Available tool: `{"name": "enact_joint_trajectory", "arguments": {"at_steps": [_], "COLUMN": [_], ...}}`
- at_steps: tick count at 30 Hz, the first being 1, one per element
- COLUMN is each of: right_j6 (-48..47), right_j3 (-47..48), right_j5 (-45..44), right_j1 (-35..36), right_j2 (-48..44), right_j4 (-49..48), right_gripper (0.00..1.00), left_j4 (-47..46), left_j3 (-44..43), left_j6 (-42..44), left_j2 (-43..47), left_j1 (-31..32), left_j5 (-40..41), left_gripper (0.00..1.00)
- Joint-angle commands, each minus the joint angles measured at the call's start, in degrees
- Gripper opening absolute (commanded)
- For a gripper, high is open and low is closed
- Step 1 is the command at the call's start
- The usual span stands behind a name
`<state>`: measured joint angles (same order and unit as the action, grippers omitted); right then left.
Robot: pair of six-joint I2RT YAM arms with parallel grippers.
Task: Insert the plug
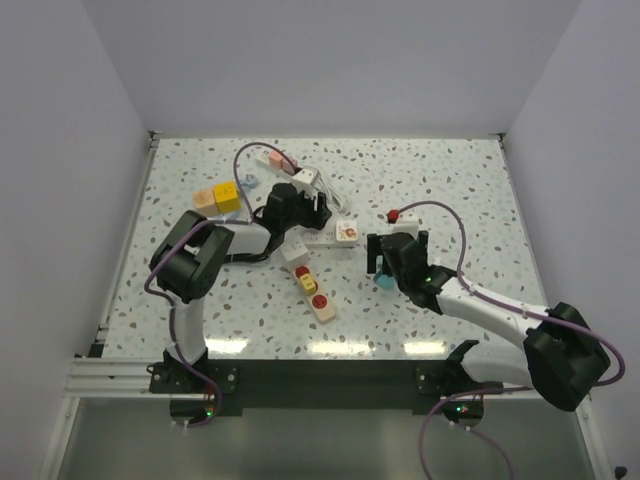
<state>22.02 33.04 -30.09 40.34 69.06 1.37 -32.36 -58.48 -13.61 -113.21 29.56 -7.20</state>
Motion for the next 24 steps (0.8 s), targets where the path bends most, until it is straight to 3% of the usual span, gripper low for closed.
{"name": "enact_joint_trajectory", "arguments": {"at_steps": [1, 6, 12, 14, 24], "right_j6": [0.3, 0.39, -1.01, -0.84, -1.02], "right_j3": [-0.87, -2.8, -1.75, -1.4, 0.54], "right_j5": [4.33, 8.54, 14.08, 14.0, 14.26], "right_j1": [-0.7, -0.7, -0.7, -0.7, -0.79], "right_j2": [0.11, -1.73, -0.86, 0.11, 4.5], "right_j4": [2.5, 3.21, 6.1, 5.93, 6.46], "right_gripper": [0.95, 0.93, 0.93, 0.93, 0.93], "left_j4": [1.25, 0.19, 2.21, 2.3, 4.76], "left_j3": [-3.57, -3.48, -1.12, 0.29, 8.9], "left_j6": [-1.95, 0.33, 2.27, 2.62, 5.17], "left_j2": [-0.61, 3.42, 10.27, 12.3, 26.36], "left_j1": [-0.91, -1.0, -1.0, -1.0, -1.0], "left_j5": [2.55, 1.75, 1.05, 1.05, -1.85], "left_gripper": [0.68, 0.84, 0.92, 0.99, 1.0]}}
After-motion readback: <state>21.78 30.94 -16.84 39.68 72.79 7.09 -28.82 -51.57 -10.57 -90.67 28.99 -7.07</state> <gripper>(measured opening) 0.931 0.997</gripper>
